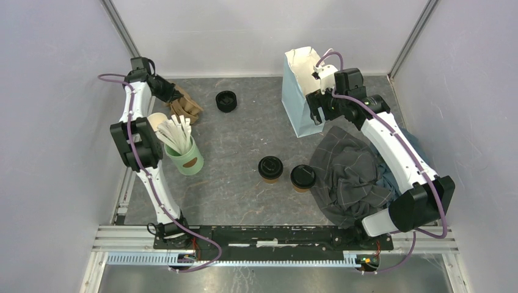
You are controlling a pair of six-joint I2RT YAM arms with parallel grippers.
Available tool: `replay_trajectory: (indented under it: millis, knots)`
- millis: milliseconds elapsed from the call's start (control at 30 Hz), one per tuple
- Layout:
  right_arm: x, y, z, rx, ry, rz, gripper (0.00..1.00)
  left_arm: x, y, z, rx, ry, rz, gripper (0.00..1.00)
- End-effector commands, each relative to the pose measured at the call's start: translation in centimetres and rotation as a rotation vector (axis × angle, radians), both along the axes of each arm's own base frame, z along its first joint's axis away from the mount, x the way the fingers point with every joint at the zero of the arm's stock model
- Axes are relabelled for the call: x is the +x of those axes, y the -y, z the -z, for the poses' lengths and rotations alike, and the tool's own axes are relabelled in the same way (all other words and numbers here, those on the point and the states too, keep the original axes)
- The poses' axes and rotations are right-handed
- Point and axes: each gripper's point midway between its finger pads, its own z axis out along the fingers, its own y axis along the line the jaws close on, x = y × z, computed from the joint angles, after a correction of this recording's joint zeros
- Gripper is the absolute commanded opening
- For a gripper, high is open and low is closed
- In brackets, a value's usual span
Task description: Pack the takeout coffee
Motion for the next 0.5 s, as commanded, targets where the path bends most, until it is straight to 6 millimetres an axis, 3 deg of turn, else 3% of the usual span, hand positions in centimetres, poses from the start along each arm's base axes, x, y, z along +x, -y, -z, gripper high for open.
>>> replay_trajectory:
  millis: [0, 467]
  knots:
    - [0.7, -0.1, -2.6, 0.024, 0.079, 0.006, 0.85, 1.4, 0.4, -4.0, -0.013, 0.124, 0.022, 0.02]
    - [0.8, -0.1, -2.8, 0.026, 0.081, 0.007, 0.85, 2.1, 0.0, -7.6, 0.032, 0.214, 0.037, 0.02]
